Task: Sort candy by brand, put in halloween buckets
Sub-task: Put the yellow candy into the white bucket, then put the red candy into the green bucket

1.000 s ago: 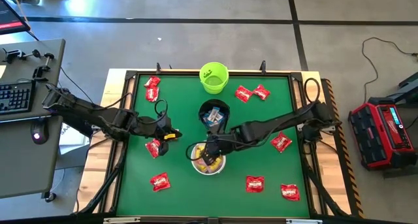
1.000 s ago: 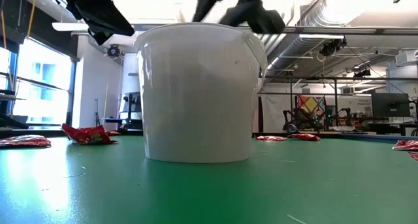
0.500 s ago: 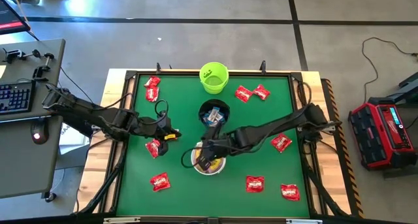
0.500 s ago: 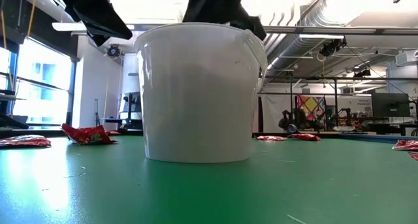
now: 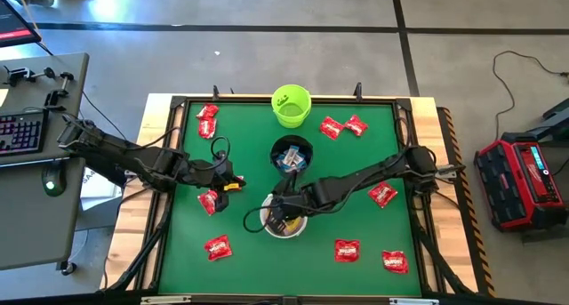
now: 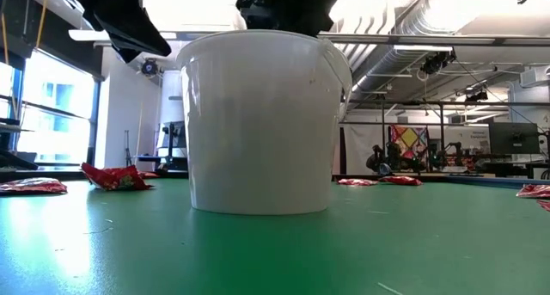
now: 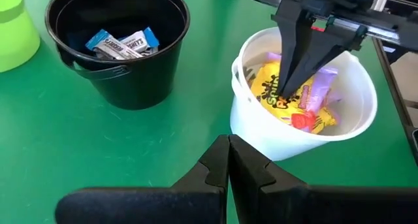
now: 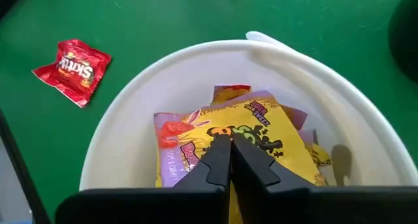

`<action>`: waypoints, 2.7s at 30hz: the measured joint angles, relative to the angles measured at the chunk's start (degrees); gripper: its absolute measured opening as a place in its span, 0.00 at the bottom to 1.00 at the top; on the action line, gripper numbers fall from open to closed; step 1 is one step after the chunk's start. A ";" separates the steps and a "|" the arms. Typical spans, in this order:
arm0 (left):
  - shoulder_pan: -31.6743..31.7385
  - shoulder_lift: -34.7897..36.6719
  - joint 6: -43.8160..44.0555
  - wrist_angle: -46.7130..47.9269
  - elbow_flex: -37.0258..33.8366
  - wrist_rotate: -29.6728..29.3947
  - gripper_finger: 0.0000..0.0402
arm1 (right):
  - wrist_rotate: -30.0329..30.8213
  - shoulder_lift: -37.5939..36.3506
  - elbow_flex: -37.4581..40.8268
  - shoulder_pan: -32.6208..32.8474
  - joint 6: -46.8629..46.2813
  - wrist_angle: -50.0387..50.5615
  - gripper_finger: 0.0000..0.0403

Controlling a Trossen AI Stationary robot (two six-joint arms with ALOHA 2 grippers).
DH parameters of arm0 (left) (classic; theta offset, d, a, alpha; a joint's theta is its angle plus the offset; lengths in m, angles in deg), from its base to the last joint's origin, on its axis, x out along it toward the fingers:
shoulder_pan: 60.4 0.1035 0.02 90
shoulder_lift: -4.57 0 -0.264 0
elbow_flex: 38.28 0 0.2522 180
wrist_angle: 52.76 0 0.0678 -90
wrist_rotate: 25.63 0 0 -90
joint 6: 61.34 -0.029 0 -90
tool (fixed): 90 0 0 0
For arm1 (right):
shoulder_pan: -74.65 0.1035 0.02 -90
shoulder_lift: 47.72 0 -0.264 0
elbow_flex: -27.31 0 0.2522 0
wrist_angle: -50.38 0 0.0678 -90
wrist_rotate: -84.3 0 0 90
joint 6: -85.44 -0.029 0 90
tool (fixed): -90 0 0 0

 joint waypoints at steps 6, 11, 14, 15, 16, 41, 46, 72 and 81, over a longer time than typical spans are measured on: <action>0.00 0.00 0.75 2.78 0.00 -1.52 0.00 | -1.98 -1.34 0.00 -0.44 0.11 -1.06 0.01; 1.40 -0.01 2.51 2.95 0.00 -1.63 0.00 | -4.85 -2.75 -0.02 0.06 0.29 -1.44 0.01; 3.48 -0.02 2.88 3.54 0.00 -1.60 0.00 | -6.56 -4.00 -0.02 0.37 2.08 -3.22 0.01; 4.45 0.00 3.42 4.50 0.07 -1.54 0.00 | -6.85 -4.52 -0.02 0.40 3.12 -4.12 0.01; 5.54 -0.01 4.31 5.33 0.23 -1.07 0.00 | -6.95 -5.25 -0.02 0.41 4.47 -5.02 0.01; 33.84 -1.39 9.64 20.08 2.36 0.19 0.06 | -20.31 -9.81 9.75 -15.52 36.26 -27.55 0.00; 34.30 -3.55 11.79 21.51 2.36 -6.81 0.16 | -18.20 -12.26 9.33 -17.34 44.46 -28.85 0.00; 50.09 -27.65 5.45 17.21 0.09 -12.65 0.48 | -6.70 -16.68 9.22 -22.10 42.60 -25.88 0.00; 52.82 -33.03 0.18 15.61 0.34 -16.48 0.46 | -4.30 -16.68 9.22 -21.63 43.18 -24.35 0.00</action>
